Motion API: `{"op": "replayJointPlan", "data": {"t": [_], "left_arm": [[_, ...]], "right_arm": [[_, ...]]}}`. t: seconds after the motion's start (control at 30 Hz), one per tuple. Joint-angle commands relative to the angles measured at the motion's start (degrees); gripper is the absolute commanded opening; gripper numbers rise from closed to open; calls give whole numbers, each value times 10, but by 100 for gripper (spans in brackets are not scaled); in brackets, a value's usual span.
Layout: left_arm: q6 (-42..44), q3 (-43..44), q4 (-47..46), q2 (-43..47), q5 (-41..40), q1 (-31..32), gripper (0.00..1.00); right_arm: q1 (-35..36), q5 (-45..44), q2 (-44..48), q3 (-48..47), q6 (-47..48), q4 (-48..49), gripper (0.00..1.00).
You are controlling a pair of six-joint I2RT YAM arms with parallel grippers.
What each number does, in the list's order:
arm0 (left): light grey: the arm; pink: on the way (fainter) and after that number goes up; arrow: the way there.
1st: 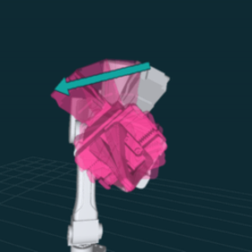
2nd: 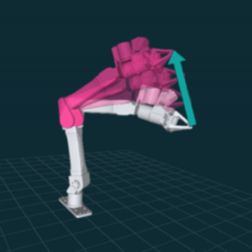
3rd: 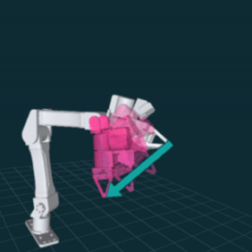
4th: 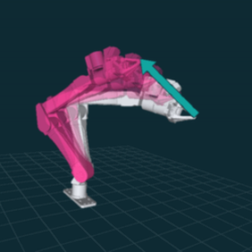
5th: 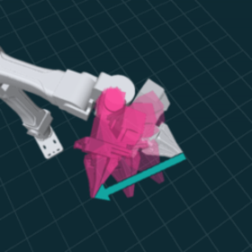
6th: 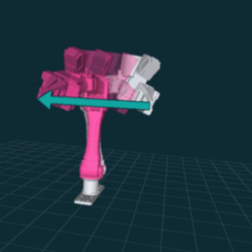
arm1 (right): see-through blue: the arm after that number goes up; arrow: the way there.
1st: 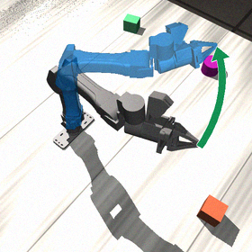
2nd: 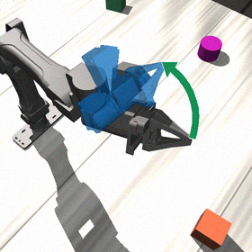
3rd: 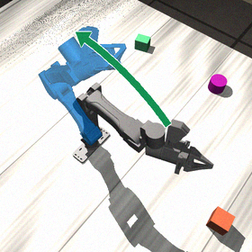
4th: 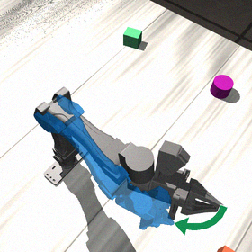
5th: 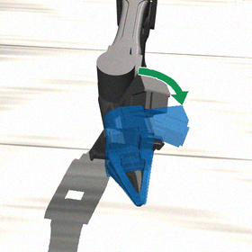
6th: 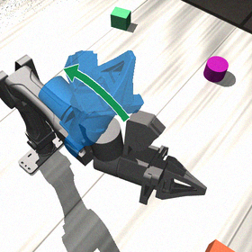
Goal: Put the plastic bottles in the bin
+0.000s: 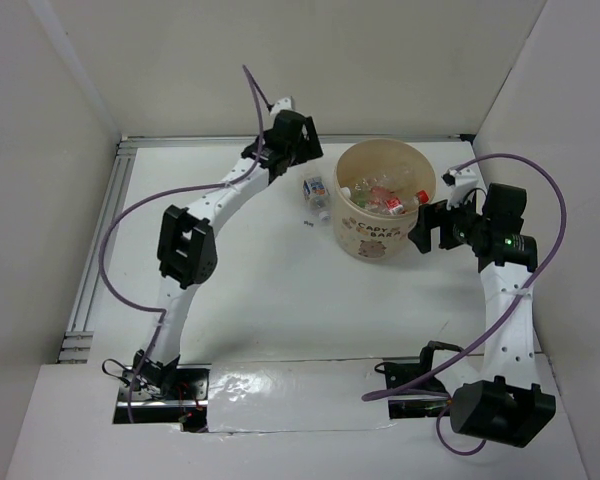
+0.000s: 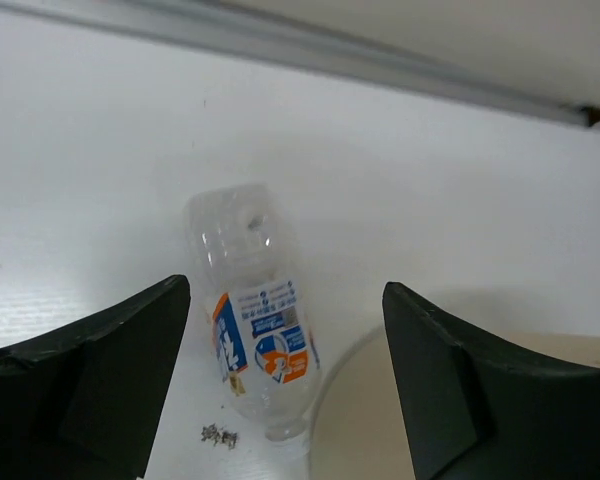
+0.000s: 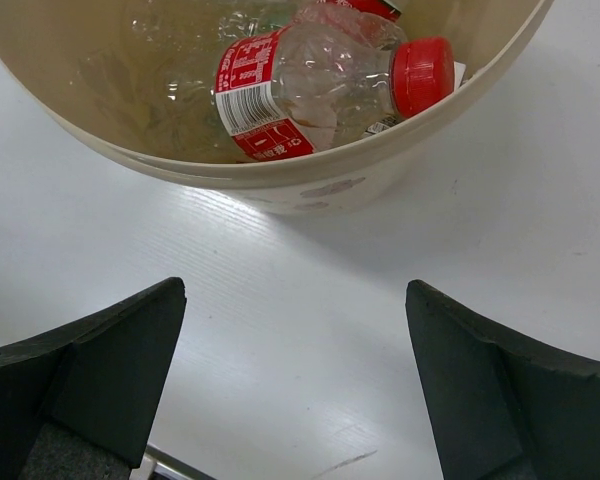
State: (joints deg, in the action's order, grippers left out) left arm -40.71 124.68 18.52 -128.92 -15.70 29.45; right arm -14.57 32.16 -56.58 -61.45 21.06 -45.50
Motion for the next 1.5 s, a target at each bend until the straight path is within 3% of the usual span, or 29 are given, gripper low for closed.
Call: {"op": "replayJointPlan", "data": {"t": [0.0, 0.47, 0.83, 0.97, 1.03, 1.1, 1.17, 1.2, 1.33, 1.47], "left_arm": [[6, 35, 20, -33, -34, 15, 91], [-2, 73, 56, -137, -80, 37, 94], [-8, 79, 56, -179, -42, 42, 96], [-19, 32, 62, -161, -42, 36, 78], [-26, -24, 56, -120, -42, 25, 46], [-36, -74, 30, -79, -42, 17, 27], [-36, -143, 15, -6, -36, 8, 9], [-25, -164, 6, 21, -31, 2, 4], [32, -223, -47, 145, 23, -4, 0], [84, -229, -116, 231, 109, 37, 0]], "right_arm": [[-4, 1, 2, 10, -6, 35, 98], [-9, 24, -4, 27, -16, 45, 98], [-14, 40, -14, 27, -23, 45, 98], [-14, 45, -14, 27, -23, 45, 98], [-14, 50, -14, 27, -23, 45, 94], [-14, 62, -14, 27, -15, 45, 88], [-14, 69, -3, 27, -3, 31, 80], [-14, 79, -3, 27, 12, 31, 64], [-14, 102, 8, 27, 62, -14, 15], [-14, 128, 13, 27, 148, -87, 12]]}}
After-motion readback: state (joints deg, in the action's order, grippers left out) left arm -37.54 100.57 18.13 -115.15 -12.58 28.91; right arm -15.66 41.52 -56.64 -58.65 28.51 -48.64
